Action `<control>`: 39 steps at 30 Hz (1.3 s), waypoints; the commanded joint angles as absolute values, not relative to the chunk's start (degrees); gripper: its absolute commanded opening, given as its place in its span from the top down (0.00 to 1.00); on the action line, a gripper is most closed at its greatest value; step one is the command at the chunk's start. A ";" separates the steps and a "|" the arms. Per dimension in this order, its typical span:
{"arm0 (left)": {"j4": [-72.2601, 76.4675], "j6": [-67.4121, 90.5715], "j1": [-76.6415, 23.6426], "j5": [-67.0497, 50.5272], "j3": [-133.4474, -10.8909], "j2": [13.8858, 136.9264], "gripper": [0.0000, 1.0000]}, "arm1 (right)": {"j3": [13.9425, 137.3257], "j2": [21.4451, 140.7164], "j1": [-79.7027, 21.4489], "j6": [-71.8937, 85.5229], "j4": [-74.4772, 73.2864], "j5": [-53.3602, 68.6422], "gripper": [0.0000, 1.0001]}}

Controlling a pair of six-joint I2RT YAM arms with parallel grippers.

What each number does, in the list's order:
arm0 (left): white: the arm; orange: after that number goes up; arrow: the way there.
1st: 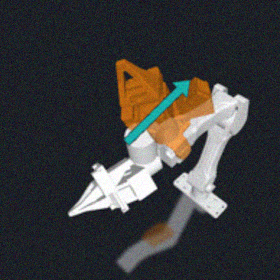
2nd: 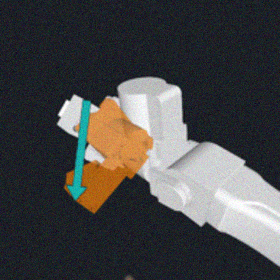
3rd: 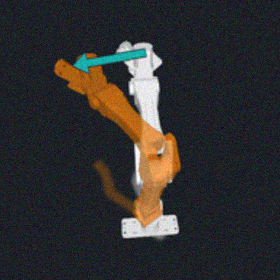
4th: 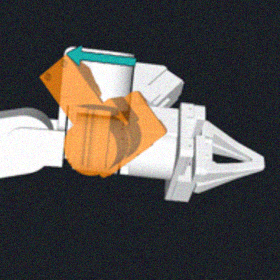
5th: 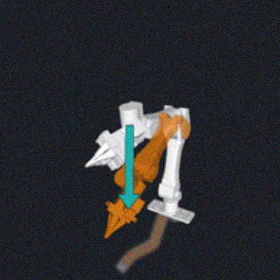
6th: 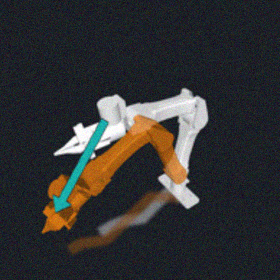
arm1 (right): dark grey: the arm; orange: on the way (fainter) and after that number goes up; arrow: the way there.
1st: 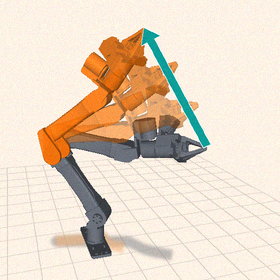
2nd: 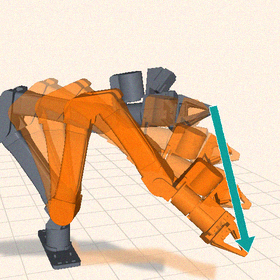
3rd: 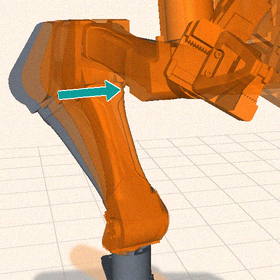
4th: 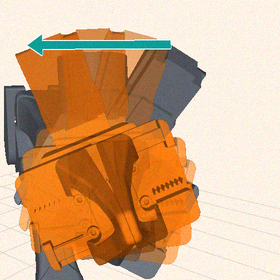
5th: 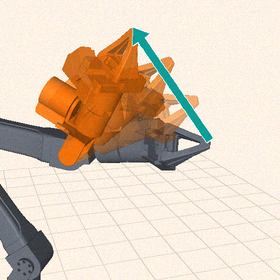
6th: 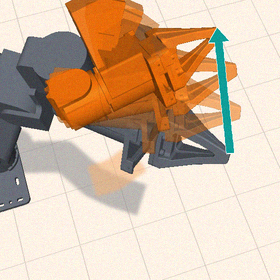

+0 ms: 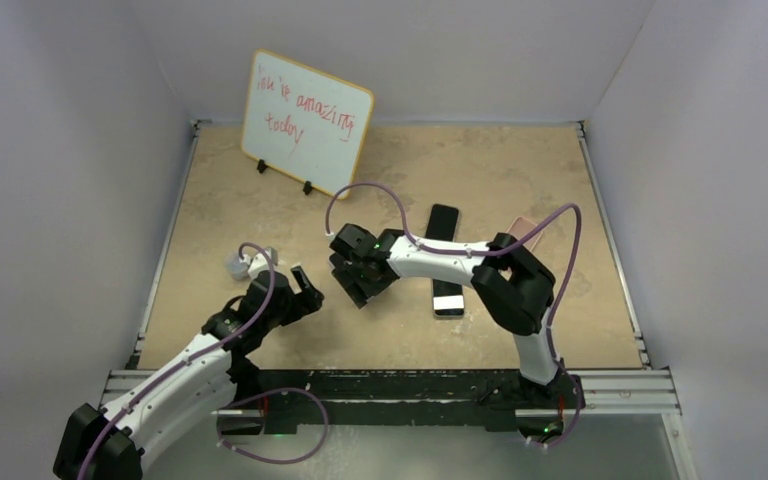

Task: Take the phone out of the phone case
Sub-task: Pick up the phone at the center of the board.

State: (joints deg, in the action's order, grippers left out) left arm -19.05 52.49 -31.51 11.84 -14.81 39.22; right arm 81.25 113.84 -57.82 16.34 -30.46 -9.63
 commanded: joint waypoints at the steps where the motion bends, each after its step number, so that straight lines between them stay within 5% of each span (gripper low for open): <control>1: -18.86 52.56 -31.11 11.79 -16.88 39.08 0.17 | 83.23 113.97 -58.12 17.23 -31.94 -11.12 0.20; 39: -17.31 52.94 -31.07 9.95 -16.08 39.45 0.17 | 85.84 115.88 -58.12 18.52 -33.47 -9.66 0.25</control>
